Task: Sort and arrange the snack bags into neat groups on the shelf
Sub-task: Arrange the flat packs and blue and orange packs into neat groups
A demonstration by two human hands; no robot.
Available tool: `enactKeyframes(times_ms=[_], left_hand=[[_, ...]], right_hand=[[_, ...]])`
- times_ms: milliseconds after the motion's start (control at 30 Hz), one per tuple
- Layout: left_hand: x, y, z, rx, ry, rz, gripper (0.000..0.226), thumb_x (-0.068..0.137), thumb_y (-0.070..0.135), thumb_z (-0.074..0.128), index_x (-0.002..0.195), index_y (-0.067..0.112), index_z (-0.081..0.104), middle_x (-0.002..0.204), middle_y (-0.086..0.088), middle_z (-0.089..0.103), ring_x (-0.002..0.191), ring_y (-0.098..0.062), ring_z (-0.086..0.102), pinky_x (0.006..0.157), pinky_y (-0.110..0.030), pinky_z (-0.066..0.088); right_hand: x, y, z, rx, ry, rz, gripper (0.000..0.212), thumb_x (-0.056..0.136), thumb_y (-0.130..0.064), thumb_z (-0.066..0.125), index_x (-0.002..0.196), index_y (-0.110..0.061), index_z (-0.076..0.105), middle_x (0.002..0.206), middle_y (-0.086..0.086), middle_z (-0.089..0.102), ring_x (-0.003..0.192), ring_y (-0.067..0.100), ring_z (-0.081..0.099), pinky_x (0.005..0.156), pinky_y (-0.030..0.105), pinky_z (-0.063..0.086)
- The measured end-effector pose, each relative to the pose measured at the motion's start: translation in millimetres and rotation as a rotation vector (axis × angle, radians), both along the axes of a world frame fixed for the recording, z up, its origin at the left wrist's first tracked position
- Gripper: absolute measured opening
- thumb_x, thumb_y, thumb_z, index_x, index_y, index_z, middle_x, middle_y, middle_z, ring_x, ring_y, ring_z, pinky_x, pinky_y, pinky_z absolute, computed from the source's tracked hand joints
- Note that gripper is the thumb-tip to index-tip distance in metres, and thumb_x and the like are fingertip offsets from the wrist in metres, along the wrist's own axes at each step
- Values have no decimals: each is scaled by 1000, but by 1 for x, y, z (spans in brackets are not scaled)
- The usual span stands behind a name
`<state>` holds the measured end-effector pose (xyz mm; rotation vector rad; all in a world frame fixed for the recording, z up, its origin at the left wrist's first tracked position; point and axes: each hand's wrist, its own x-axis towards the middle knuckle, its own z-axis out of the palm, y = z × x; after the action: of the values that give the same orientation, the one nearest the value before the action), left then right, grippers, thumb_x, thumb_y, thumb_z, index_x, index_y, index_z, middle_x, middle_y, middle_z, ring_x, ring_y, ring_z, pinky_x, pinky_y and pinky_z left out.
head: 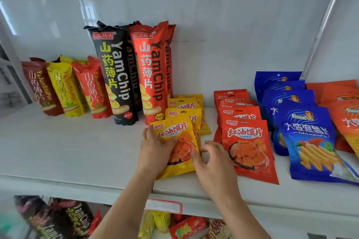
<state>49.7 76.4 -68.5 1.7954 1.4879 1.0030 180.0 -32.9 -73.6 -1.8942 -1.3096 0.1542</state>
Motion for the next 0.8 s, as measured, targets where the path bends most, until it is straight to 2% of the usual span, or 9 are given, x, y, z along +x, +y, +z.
enactKeyframes(times_ms=[100, 167, 267, 367, 500, 600, 667, 733, 800], left_hand=[[-4, -3, -2, 31, 10, -83, 90, 85, 52, 71, 156, 22, 24, 158, 1, 30, 142, -24, 39, 114, -48, 38], [4, -6, 2, 20, -22, -119, 93, 86, 48, 73, 158, 19, 21, 160, 2, 26, 144, -21, 36, 117, -42, 35], [4, 8, 5, -94, -136, -230, 75, 91, 37, 72, 152, 21, 31, 144, 6, 39, 129, -14, 44, 107, -29, 37], [12, 13, 4, -215, -275, -227, 66, 87, 42, 73, 143, 28, 40, 136, 8, 49, 121, -15, 54, 107, -37, 45], [16, 30, 9, -354, -399, -220, 39, 90, 33, 72, 121, 25, 50, 112, 5, 67, 104, -21, 68, 91, -42, 57], [22, 39, 18, -424, -373, -264, 47, 79, 38, 77, 117, 23, 55, 113, 0, 71, 101, -26, 71, 91, -48, 58], [24, 47, 21, -456, -386, -292, 52, 78, 36, 78, 121, 20, 56, 113, -3, 72, 97, -25, 72, 81, -41, 61], [26, 55, 25, -481, -418, -317, 40, 87, 29, 76, 121, 17, 57, 110, -2, 74, 90, -20, 74, 64, -30, 58], [28, 58, 29, -526, -451, -340, 33, 90, 29, 75, 117, 19, 59, 106, -2, 75, 89, -21, 75, 66, -32, 60]], right_hand=[[-3, -4, 1, 15, 30, -17, 59, 92, -53, 53, 143, -27, 37, 141, -11, 43, 130, 10, 41, 105, 28, 37], [-4, -7, 2, -26, -53, 17, 67, 89, -59, 50, 146, -29, 30, 145, -10, 39, 132, 11, 39, 105, 28, 35], [-20, 3, 3, -127, -179, -25, 74, 89, -69, 40, 150, -30, 23, 156, -6, 26, 141, 16, 28, 112, 32, 30], [-13, 1, -1, -206, -207, -70, 70, 92, -65, 40, 150, -28, 28, 158, -2, 24, 143, 20, 27, 113, 35, 30], [-21, 7, 0, -256, -194, -114, 67, 91, -58, 39, 150, -25, 29, 156, 2, 28, 140, 23, 32, 111, 39, 34], [-26, 14, 5, -271, -167, -161, 66, 92, -58, 38, 148, -27, 25, 153, 3, 31, 136, 24, 36, 107, 40, 37], [-29, 18, 8, -278, -168, -191, 71, 91, -66, 35, 149, -27, 23, 154, 4, 30, 137, 25, 35, 107, 40, 36], [-32, 21, 8, -296, -180, -201, 76, 90, -72, 31, 150, -26, 21, 157, 5, 27, 140, 26, 31, 110, 40, 34], [-32, 23, 5, -290, -186, -209, 78, 90, -73, 30, 151, -26, 21, 157, 4, 26, 141, 25, 28, 111, 39, 31]])
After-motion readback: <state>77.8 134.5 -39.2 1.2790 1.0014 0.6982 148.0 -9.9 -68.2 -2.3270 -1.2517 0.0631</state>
